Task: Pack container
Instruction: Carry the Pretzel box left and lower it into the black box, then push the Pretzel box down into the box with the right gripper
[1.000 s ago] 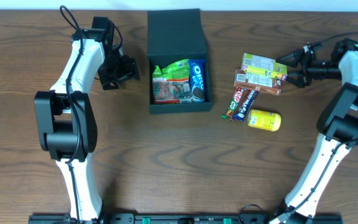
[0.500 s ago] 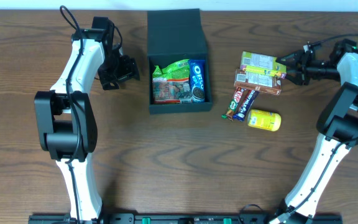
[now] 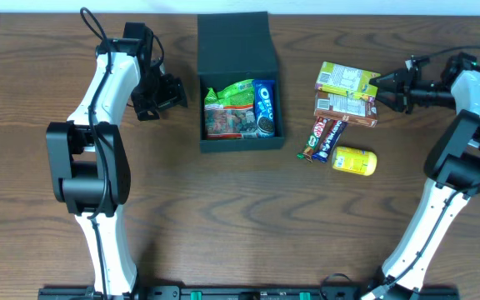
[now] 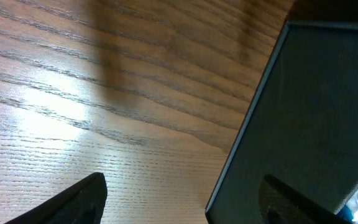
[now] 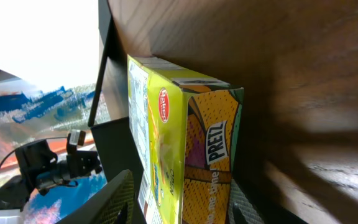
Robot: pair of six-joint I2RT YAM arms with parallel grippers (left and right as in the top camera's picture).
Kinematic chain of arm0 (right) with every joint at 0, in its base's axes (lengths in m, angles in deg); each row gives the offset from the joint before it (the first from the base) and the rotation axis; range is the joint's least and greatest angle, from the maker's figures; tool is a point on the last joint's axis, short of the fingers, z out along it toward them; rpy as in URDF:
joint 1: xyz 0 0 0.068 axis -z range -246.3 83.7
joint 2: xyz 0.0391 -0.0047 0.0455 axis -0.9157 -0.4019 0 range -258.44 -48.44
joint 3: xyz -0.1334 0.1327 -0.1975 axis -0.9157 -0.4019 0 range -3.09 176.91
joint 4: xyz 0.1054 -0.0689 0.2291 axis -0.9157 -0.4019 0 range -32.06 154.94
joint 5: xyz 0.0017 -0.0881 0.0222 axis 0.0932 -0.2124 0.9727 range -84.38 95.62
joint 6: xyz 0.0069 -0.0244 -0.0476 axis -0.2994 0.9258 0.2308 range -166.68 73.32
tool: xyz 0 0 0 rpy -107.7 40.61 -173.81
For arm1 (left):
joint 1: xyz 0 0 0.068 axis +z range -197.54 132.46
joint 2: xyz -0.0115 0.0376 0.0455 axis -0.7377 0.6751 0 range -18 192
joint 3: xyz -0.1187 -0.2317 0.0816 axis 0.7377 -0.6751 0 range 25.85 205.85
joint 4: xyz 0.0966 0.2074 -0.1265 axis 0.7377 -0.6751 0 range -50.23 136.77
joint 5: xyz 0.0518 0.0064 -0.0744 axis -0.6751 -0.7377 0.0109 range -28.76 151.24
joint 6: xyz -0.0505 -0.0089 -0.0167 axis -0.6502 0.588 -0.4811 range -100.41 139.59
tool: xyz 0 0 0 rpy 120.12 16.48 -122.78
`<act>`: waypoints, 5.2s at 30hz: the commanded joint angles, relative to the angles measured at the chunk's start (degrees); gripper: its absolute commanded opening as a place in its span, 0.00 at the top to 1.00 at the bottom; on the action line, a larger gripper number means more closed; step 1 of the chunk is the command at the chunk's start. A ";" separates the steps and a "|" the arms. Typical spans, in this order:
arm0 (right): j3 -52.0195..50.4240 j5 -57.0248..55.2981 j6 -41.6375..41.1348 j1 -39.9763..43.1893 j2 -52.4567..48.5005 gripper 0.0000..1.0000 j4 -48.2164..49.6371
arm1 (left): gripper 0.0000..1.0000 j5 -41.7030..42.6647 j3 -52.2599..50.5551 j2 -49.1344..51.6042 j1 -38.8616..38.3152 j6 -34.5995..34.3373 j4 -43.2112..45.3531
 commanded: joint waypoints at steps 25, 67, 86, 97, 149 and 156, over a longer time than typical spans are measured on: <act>-0.33 -3.96 1.40 -5.25 0.42 0.79 3.48 | 0.21 0.33 -0.44 0.07 0.17 0.28 -1.42; -0.17 5.73 2.27 -24.37 19.12 0.81 3.76 | 0.21 -0.04 -0.28 0.04 5.22 4.63 -3.23; -0.87 0.17 -0.42 -32.83 14.93 0.82 -0.17 | 0.22 -0.02 -0.28 0.02 7.37 6.82 -3.15; -1.11 -6.21 -5.68 -33.77 14.25 0.80 0.42 | 0.21 0.00 -0.28 0.04 7.37 6.95 -2.75; 6.10 -32.28 -6.38 -36.20 14.97 0.99 -6.25 | 0.21 0.37 -0.28 0.04 7.37 7.10 -2.38; 4.74 -44.50 -5.05 -40.98 14.97 0.99 -5.38 | 0.21 1.92 -0.28 0.04 7.30 7.10 -2.34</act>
